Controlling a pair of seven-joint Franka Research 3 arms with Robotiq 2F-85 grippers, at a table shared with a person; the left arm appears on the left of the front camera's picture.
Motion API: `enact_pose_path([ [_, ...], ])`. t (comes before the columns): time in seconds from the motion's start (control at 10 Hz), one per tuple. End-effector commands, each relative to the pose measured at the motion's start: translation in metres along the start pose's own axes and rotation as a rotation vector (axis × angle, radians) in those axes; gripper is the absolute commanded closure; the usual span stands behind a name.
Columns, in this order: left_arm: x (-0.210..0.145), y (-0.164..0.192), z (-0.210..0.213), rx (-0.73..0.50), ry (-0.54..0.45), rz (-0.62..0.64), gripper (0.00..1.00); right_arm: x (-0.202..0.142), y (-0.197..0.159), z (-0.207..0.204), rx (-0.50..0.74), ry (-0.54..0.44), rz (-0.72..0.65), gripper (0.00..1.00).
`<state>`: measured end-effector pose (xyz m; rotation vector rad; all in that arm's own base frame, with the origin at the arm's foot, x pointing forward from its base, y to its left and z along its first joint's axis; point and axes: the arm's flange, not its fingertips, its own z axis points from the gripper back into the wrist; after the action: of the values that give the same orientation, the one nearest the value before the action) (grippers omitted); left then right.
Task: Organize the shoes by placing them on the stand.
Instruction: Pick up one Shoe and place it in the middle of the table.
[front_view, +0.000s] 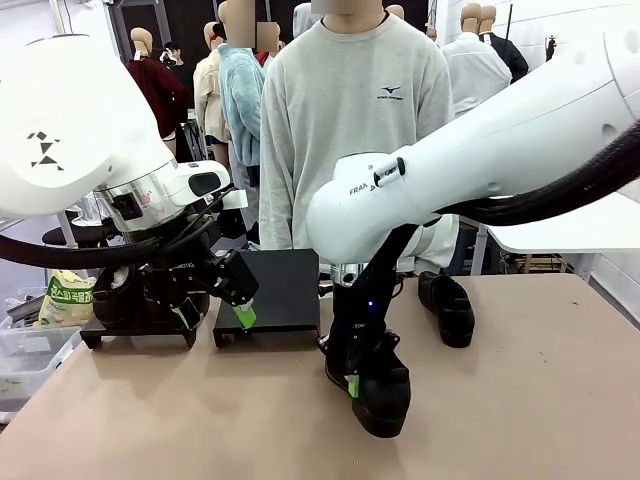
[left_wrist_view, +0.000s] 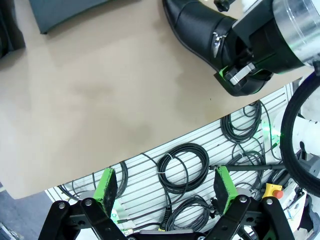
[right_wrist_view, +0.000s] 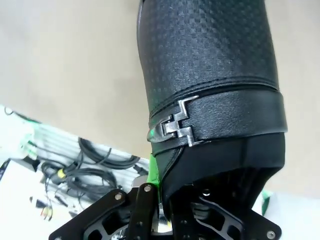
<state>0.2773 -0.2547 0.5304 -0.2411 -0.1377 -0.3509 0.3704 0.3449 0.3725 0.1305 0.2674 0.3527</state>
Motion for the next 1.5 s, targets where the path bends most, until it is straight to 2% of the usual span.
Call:
enact_pose_path([
  [0.0, 0.000, 0.001, 0.001, -0.016, 0.009, -0.004, 0.00, 0.009, -0.002, 0.001, 0.099, 0.042, 0.038, 1.00],
  [0.3, 0.000, 0.001, 0.001, -0.016, 0.009, -0.004, 0.00, 0.033, 0.005, -0.013, 0.135, 0.107, 0.059, 1.00],
  [0.7, 0.000, 0.001, 0.001, -0.016, 0.009, -0.004, 0.00, 0.036, 0.010, -0.013, 0.138, 0.099, 0.062, 1.00],
  [0.8, 0.000, 0.001, 0.001, -0.016, 0.009, -0.004, 0.00, 0.034, 0.010, -0.012, 0.169, 0.095, 0.064, 0.95],
  [1.2, 0.000, 0.001, 0.001, -0.016, 0.009, -0.004, 0.00, 0.035, 0.010, -0.010, 0.175, 0.092, 0.075, 0.15],
  [1.3, 0.000, 0.001, 0.001, -0.016, 0.009, -0.004, 0.00, 0.035, 0.011, -0.010, 0.177, 0.094, 0.077, 0.00],
  [1.4, 0.000, 0.001, 0.001, -0.016, 0.009, -0.004, 0.00, 0.035, 0.009, -0.009, 0.185, 0.091, 0.078, 0.00],
])
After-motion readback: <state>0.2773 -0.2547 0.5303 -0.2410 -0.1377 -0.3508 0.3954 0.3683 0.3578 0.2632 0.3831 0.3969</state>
